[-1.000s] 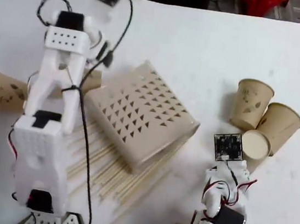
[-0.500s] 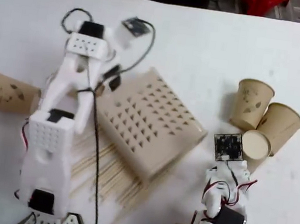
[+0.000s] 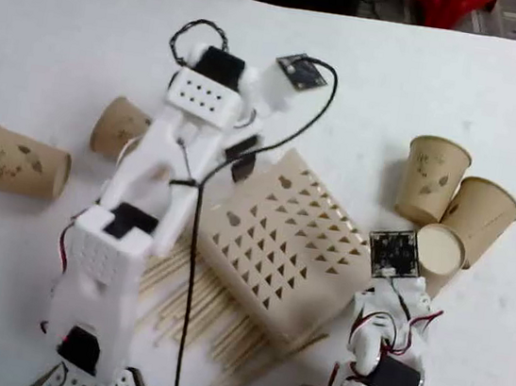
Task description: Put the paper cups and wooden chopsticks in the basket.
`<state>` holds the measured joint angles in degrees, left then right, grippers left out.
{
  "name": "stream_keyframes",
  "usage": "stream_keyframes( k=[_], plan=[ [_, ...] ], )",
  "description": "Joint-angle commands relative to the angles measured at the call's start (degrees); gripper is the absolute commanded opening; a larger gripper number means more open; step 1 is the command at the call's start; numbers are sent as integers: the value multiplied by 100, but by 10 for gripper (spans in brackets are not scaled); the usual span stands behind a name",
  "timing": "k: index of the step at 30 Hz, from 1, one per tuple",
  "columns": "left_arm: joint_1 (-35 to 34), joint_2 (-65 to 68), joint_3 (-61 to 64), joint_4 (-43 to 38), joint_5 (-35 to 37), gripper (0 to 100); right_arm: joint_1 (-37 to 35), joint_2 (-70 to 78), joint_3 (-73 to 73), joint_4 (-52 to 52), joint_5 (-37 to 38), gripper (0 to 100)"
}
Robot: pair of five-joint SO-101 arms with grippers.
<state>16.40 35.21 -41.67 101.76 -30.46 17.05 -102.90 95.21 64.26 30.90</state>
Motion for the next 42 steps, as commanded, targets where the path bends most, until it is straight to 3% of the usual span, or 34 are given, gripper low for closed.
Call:
stream_keyframes(
  k=[1,7,11,18,22,25,35,42],
  plan=[
    [1042,-866,668,62,255,226,-48,-40,-18,40,44,18],
    [2044,-1895,1459,53,431,226,-31,-40,-18,40,44,18],
    [2220,-2308,1574,35,607,222,-22,-40,-18,40,44,18],
    [391,-2237,985,-527,1741,225,-13,-40,-18,40,44,18],
    [-426,-1604,1125,-1134,1600,225,-13,-40,-18,40,44,18],
    [-611,-892,1213,-1380,1424,225,-13,-40,-18,48,44,18],
    [224,136,1108,-1714,791,227,-13,-40,-18,48,44,18],
    [725,154,-123,-1090,809,264,-13,-40,-18,48,44,18]
  ],
)
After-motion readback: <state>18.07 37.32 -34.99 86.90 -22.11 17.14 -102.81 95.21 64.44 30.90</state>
